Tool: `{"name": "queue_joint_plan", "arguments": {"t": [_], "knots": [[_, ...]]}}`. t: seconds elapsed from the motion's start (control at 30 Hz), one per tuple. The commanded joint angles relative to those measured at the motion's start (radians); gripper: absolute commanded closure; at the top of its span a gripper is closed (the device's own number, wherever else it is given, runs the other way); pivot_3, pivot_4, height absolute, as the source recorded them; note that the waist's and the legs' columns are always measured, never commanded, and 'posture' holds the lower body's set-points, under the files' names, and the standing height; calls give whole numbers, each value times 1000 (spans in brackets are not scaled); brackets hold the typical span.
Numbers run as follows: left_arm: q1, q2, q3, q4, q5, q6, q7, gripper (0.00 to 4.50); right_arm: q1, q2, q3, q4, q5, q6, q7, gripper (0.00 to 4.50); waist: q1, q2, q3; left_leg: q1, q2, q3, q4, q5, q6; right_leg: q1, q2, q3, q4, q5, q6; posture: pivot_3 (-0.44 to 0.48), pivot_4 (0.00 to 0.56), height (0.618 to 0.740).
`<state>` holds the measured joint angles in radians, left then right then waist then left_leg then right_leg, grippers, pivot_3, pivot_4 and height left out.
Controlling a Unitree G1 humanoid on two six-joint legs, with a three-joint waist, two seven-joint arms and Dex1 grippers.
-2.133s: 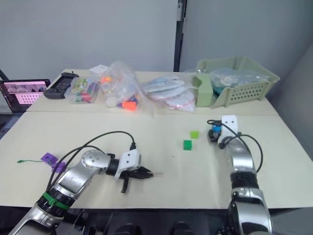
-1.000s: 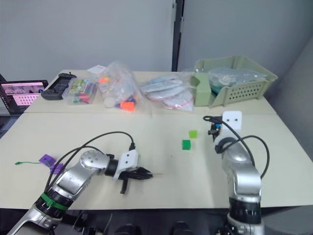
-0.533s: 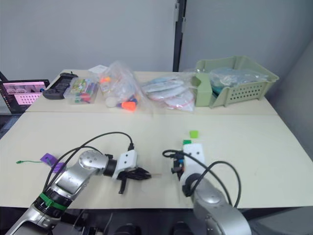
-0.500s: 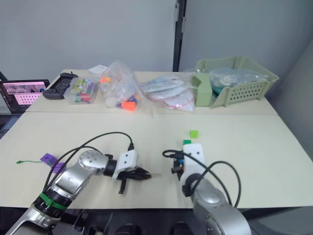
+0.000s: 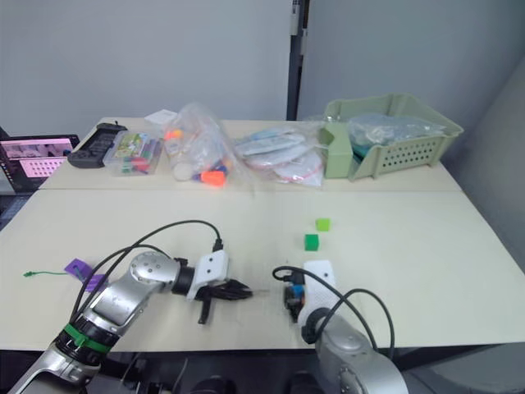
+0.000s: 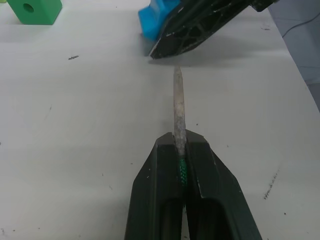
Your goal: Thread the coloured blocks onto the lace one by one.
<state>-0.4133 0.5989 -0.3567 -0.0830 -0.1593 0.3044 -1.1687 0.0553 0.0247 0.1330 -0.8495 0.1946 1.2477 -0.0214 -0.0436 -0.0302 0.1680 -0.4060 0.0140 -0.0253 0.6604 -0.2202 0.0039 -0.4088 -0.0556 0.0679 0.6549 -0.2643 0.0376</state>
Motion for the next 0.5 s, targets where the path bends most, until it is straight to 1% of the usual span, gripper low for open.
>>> {"name": "queue_joint_plan", "arguments": {"t": [0.03,0.07,0.1,0.13,0.2,0.27,0.3,0.37,0.43,0.5], "knots": [[5,11,22,-38,-12,-4,-1,4500,-11,-21,-43,-69,37,-31,45,945,0,0,0,0,0,0,0,0,0,0,0,0,0,0,0,0,150,740],[5,11,22,-38,-12,-3,-1,4500,-16,-46,-58,-90,50,-20,68,650,1,0,0,0,0,0,0,0,0,0,0,0,0,0,0,0,150,740],[4,11,21,-37,-12,-5,-3,4500,-40,-104,-95,-121,77,3,120,239,2,0,0,0,0,0,0,0,0,0,-1,0,0,0,0,0,150,740],[3,12,21,-35,-12,-6,-3,4500,-58,-146,-122,-142,97,20,157,36,3,0,0,-1,-1,0,0,0,0,0,-1,0,0,0,0,0,150,740],[1,12,21,-32,-12,-7,-5,4500,-97,-224,-179,-168,152,48,237,36,4,0,0,0,-1,0,0,0,0,1,-2,0,-1,0,1,0,150,740],[-1,13,21,-31,-12,-7,-5,4500,-129,-269,-224,-176,208,68,302,36,3,0,0,0,-1,0,0,0,0,2,-1,0,-2,0,1,0,150,740],[-2,13,22,-32,-13,-5,-3,4500,-155,-361,-270,-150,278,38,428,36,3,0,0,1,-1,0,0,0,0,2,-1,-1,-1,0,1,0,150,740],[1,15,24,-37,-14,-4,-1,4500,-174,-589,-299,-69,385,-66,721,36,3,1,1,0,-1,1,0,0,0,2,-1,-1,-2,0,1,0,150,740],[3,17,24,-41,-14,-3,-2,4500,-191,-727,-284,19,431,-158,892,36,3,0,1,1,-2,2,0,0,0,5,-1,-1,-7,0,1,0,150,740],[2,17,23,-41,-13,-3,-1,4500,-227,-788,-253,114,432,-256,983,36,3,0,1,1,-1,3,0,0,0,6,0,-4,-8,0,1,0,150,740]]}}
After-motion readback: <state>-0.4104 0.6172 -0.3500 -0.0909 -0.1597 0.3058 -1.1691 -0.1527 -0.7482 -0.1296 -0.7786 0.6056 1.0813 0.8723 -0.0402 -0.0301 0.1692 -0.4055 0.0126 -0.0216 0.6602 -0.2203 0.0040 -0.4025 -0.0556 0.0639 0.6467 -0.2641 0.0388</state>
